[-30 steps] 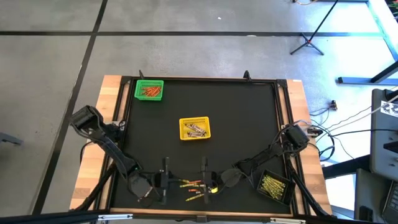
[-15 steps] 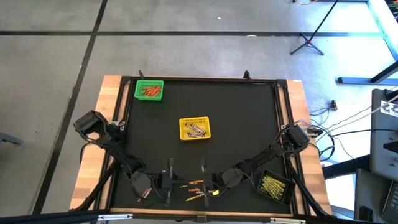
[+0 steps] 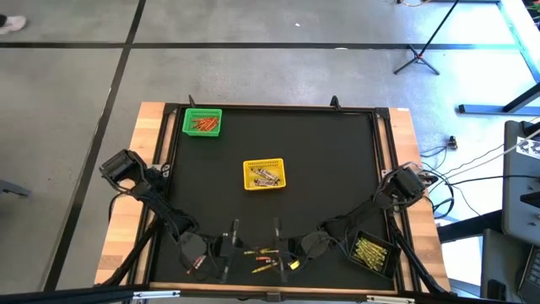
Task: Sort crayons
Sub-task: Put the green crayon into the black bin
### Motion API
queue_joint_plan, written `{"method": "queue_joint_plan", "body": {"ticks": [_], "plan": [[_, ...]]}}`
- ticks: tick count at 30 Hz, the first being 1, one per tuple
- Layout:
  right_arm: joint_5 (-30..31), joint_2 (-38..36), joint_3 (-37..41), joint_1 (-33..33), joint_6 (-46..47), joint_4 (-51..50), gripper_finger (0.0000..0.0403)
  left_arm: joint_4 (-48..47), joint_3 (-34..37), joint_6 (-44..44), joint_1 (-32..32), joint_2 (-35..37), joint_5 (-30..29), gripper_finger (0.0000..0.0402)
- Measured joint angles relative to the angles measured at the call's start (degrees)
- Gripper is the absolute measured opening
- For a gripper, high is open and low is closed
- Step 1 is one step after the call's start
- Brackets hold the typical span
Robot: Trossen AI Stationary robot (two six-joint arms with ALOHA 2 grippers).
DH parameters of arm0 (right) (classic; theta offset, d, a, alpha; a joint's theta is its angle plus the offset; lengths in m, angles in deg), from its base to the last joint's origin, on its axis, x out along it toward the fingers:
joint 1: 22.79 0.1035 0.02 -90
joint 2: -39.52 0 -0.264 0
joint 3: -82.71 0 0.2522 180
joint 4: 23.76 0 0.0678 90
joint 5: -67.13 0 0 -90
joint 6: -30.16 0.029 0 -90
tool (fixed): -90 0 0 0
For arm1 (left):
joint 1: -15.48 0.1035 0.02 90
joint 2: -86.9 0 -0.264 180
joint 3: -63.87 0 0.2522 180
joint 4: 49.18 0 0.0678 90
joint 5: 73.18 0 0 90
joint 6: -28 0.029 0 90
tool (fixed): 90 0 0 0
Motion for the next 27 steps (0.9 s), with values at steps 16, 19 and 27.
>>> {"method": "queue_joint_plan", "body": {"ticks": [16,19,27], "plan": [[3.42,-19.42,0.09,8.41,32.09,-56.19,0.0014,-8.39,-0.02,-0.04,-0.5,1.33,1.04,0.0117],[2.89,-21.0,0.09,10.72,43.01,-64.22,0.0026,-8.44,-0.02,-0.06,-0.17,1.33,0.98,0.0117],[0.88,-21.74,0.09,17.97,66.01,-75.43,0.0013,-8.6,-0.02,-0.08,-0.14,1.33,0.96,0.0117]]}}
